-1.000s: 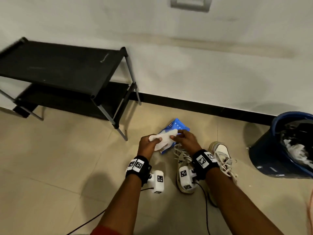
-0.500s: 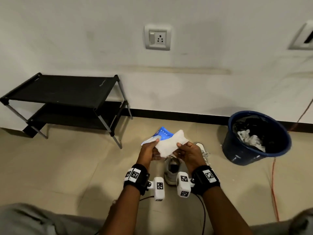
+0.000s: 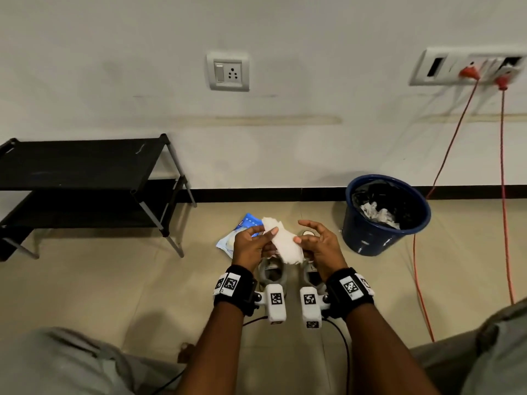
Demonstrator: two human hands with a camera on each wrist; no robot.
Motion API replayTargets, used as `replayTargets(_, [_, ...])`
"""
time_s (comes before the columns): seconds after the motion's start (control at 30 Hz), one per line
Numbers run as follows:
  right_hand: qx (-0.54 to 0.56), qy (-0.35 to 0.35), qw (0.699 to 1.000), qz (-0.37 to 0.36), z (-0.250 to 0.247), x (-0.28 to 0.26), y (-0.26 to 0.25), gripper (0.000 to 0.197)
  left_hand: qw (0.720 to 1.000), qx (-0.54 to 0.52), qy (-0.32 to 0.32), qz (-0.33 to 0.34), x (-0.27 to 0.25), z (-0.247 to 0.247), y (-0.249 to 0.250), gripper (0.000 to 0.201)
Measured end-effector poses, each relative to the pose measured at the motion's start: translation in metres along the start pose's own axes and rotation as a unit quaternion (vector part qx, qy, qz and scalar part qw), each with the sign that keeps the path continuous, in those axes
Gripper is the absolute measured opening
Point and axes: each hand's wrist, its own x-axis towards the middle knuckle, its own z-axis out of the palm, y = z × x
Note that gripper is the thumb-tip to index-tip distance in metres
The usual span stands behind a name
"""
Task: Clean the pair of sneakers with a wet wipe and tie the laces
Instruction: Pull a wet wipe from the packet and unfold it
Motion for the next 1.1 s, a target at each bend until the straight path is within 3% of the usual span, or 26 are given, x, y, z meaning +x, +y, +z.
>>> replayTargets(0.1, [-0.053,-0.053,0.997,-0.020,0.001,-0.005,-0.005,0.039,0.999,0.011,0.040,-0.009,0.006,0.000,-0.003,0.040])
replayTargets(0.23, [-0.128,-0.090,0.987,-0.038,0.003,-0.005,-0.001,0.052,0.987,0.144,0.046,0.045,0.012,0.003,-0.010,0.029])
replayTargets(0.33, [-0.149,-0.073,0.985,-0.053,-0.002,-0.006,0.006,0.053,0.985,0.157,0.060,0.031,0.015,0.002,-0.020,0.034])
replayTargets(0.63, [-0.235,-0.006,0.971,-0.050,-0.012,-0.013,0.023,0.048,0.989,0.044,0.107,-0.089,0.028,0.002,-0.056,0.063])
replayTargets(0.7, [-0.260,-0.006,0.964,-0.047,-0.014,-0.014,0.028,0.048,0.988,0.081,0.107,-0.082,0.030,0.000,-0.065,0.050])
replayTargets(0.77, [-0.289,-0.013,0.956,-0.046,-0.016,-0.015,0.033,0.051,0.987,0.129,0.080,-0.059,0.027,0.004,-0.065,0.020])
replayTargets(0.83, [-0.315,-0.009,0.948,-0.040,-0.019,-0.016,0.034,0.054,0.987,0.154,0.040,-0.031,0.024,0.008,-0.061,0.005])
replayTargets(0.97, [-0.331,0.023,0.943,-0.024,-0.025,-0.013,0.036,0.056,0.990,0.128,-0.022,-0.059,0.017,0.011,-0.047,0.012])
replayTargets(1.1, [-0.329,0.060,0.942,-0.030,-0.033,-0.012,0.039,0.039,0.971,0.167,-0.161,-0.062,0.006,0.012,-0.032,0.033])
